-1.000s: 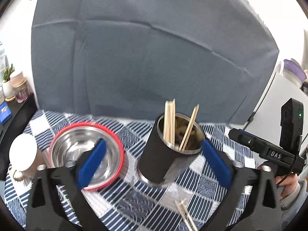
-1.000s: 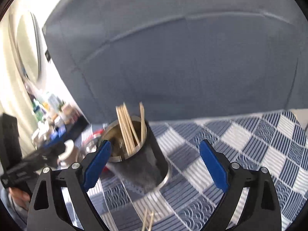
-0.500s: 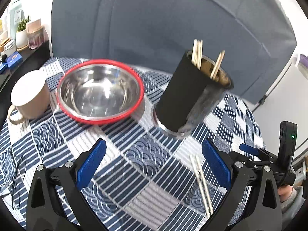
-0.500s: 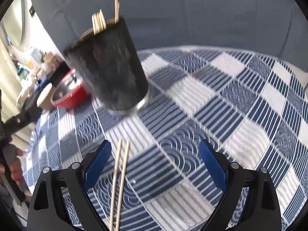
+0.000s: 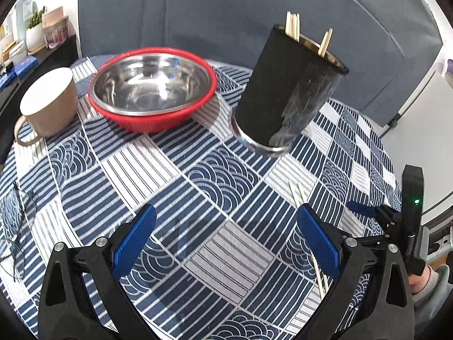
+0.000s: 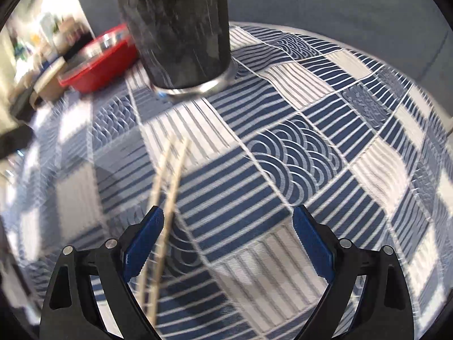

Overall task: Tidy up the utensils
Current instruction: 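Move both open tools back toward the remaining chopsticks, then lower both tools onto the last loose chopsticks and close each on one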

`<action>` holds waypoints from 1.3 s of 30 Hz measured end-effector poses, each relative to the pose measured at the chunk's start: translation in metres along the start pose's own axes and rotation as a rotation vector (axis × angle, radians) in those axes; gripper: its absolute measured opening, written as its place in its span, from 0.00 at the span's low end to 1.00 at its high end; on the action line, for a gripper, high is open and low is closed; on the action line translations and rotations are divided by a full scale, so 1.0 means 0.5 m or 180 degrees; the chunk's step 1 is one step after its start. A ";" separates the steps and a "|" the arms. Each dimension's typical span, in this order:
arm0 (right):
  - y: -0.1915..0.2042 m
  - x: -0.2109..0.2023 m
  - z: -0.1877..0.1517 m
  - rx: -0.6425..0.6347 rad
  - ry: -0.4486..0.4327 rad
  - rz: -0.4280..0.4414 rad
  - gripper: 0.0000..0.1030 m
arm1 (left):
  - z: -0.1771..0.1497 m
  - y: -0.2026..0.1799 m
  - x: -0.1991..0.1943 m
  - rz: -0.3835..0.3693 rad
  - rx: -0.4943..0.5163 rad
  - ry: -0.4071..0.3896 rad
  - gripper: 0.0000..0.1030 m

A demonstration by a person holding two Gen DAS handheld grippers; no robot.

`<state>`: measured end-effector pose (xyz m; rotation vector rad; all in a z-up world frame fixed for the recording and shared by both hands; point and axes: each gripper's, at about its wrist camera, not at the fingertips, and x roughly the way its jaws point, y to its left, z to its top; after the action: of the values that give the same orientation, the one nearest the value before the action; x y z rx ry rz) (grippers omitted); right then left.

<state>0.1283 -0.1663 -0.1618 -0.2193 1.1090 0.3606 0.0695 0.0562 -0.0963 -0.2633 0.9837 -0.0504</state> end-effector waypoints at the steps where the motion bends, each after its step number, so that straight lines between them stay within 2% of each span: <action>1: 0.001 0.006 -0.005 -0.0044 0.0040 -0.0113 0.86 | -0.003 -0.002 0.004 -0.0007 0.0000 0.0027 0.94; 7: -0.016 -0.003 -0.022 0.0211 -0.0016 -0.0027 0.86 | -0.015 -0.015 0.023 -0.0014 0.0072 0.0155 0.94; 13: -0.007 -0.018 -0.020 0.0249 -0.0139 0.0085 0.86 | -0.021 -0.016 0.031 -0.0019 0.0058 0.0215 0.94; 17: 0.011 0.004 -0.018 0.0121 0.0001 -0.0036 0.86 | -0.023 -0.011 0.039 0.0014 0.0009 0.0275 0.94; 20: 0.015 0.002 -0.024 0.0021 -0.0044 -0.0125 0.87 | -0.023 -0.009 0.048 -0.0012 -0.0076 0.0320 0.94; 23: -0.002 -0.001 -0.031 0.0086 -0.0009 -0.0152 0.87 | -0.023 -0.016 0.063 -0.0059 -0.0177 0.0393 0.94; 31: -0.090 -0.015 -0.072 0.0427 0.0074 -0.0187 0.87 | -0.023 -0.080 0.101 -0.0099 -0.0072 0.0562 0.94; 37: -0.108 -0.028 -0.092 0.0515 0.0140 -0.0240 0.85 | -0.025 -0.139 0.141 -0.0055 0.0038 0.0720 0.94; 39: -0.108 -0.034 -0.100 0.0526 0.0126 -0.0237 0.80 | -0.025 -0.149 0.155 0.0019 0.0034 0.0770 0.94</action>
<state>0.1012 -0.2367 -0.1683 -0.1215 1.1602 0.1976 0.1077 -0.0306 -0.1479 -0.2484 1.2241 -0.0835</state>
